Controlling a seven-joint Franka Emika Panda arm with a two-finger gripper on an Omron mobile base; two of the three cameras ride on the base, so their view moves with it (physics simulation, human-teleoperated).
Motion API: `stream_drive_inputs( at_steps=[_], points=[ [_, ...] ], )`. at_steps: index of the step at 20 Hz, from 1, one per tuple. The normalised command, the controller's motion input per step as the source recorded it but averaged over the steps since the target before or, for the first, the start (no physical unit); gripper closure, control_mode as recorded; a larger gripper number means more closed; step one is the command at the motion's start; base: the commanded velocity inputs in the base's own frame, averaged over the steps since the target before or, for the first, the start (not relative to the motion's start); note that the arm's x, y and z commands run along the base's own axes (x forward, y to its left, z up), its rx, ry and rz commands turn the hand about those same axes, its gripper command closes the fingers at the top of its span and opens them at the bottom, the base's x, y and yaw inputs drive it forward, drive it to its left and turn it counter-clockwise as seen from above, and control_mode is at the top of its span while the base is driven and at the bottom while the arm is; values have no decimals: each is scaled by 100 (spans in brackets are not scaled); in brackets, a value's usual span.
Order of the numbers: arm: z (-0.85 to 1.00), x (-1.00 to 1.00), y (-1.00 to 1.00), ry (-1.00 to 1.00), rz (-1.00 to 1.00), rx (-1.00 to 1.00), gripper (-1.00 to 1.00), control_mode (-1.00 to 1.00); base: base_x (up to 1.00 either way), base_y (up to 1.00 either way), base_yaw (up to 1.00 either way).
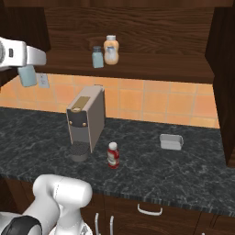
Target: Put the shaker and condiment bottle from the counter next to their counterparts in the cabinet.
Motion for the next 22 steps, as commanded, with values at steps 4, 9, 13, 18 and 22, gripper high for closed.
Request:
stream_drive_inputs(
  at_steps=[4,9,13,18,22],
  points=[
    [0,8,-8,-17,0,-18,100,-100,0,0,0],
    [10,44,-17,2,0,6,100,-100,0,0,0],
    [17,64,-10,3,-1,13,100,-100,0,0,0],
    [18,72,-1,5,-5,3,100,-100,0,0,0],
    [1,74,0,8,-8,-3,100,-100,0,0,0]
  ],
)
